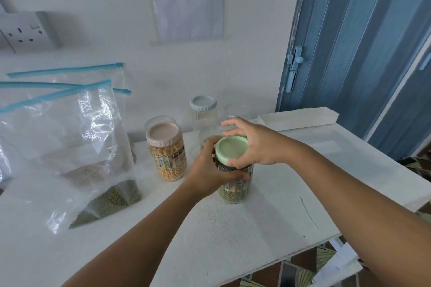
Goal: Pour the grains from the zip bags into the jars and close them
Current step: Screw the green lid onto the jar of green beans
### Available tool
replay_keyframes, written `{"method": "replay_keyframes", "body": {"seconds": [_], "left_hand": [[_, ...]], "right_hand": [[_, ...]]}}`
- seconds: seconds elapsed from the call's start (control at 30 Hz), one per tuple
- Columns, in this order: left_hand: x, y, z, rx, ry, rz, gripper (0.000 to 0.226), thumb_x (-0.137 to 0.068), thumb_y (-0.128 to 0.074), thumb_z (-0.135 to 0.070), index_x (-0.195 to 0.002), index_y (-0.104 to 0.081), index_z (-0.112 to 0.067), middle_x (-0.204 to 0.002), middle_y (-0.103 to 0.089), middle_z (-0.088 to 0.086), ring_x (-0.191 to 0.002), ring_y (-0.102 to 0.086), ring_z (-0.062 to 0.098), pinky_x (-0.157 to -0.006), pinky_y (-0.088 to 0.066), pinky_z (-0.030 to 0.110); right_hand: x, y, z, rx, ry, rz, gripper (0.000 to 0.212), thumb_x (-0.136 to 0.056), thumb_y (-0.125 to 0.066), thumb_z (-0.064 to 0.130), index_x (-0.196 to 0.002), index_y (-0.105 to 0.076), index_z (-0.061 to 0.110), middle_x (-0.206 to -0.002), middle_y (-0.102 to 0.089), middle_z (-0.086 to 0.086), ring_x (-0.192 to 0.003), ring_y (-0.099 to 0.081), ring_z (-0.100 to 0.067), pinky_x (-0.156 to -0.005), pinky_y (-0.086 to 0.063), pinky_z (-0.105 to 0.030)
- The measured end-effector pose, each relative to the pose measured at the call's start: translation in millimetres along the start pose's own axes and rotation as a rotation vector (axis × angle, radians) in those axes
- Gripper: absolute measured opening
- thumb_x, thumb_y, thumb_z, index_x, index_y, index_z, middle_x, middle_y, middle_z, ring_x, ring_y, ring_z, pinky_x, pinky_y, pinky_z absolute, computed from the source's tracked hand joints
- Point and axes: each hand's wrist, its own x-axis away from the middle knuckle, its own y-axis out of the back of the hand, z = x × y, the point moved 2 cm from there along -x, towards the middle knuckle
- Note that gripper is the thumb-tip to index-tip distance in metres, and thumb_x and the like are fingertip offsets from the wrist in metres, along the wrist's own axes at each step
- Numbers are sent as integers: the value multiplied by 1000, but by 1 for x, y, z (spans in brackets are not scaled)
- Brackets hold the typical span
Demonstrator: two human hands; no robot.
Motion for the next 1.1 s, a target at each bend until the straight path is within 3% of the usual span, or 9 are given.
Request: {"method": "replay_keyframes", "body": {"seconds": [0.13, 0.33, 0.43, 0.6, 0.77, 0.93, 1.1], "left_hand": [[-7, 9, -1, -22, 42, 71, 132, -46, -102, -58, -154, -27, -46, -139, -57, -15, -128, -57, 10, -107, -53, 43], [-13, 10, -3, -64, 19, 113, 108, -53, -101, -49, -143, -42, -43, -129, -62, -15, -118, -62, 7, -100, -58, 43], [-15, 11, -5, -56, 14, 126, 99, -54, -102, -44, -137, -48, -42, -124, -65, -13, -113, -65, 7, -96, -60, 42], [-16, 10, -7, -53, 1, 124, 96, -55, -103, -39, -134, -50, -41, -121, -67, -13, -111, -67, 6, -95, -61, 40], [-17, 11, -7, -71, -20, 126, 97, -55, -104, -40, -136, -49, -40, -122, -66, -13, -112, -66, 6, -95, -60, 40], [-17, 9, -6, -84, -5, 127, 99, -55, -103, -42, -137, -48, -41, -122, -65, -14, -112, -66, 7, -94, -61, 39], [-19, 10, -4, -97, 1, 123, 100, -53, -102, -46, -136, -46, -44, -122, -64, -14, -112, -66, 8, -92, -62, 39]], "right_hand": [[3, 2, -11, -95, -44, 0, 116, -59, -95, 59, -154, -29, 50, -154, -49, 14, -139, -48, -7, -116, -44, -39], [7, -8, -19, -94, -79, -128, 118, -53, -90, 75, -151, -33, 45, -139, -58, 16, -124, -57, -7, -104, -51, -34], [6, -6, -20, -75, -85, -107, 112, -53, -88, 78, -148, -40, 45, -138, -57, 19, -123, -57, -5, -102, -51, -33], [11, -6, -30, -218, -89, -10, 94, -65, -93, 60, -147, -50, 43, -138, -55, 25, -128, -54, 0, -105, -49, -27], [11, -16, -30, -259, -98, -168, 89, -58, -99, 52, -133, -55, 37, -125, -56, 21, -113, -58, 1, -90, -51, -20], [12, -16, -30, -295, -105, -97, 89, -64, -82, 69, -142, -51, 41, -133, -46, 20, -120, -48, 4, -90, -42, -16], [17, -27, -41, -399, -109, -225, 72, -73, -66, 77, -133, -61, 37, -131, -57, 17, -120, -55, 0, -108, -44, -32]]}}
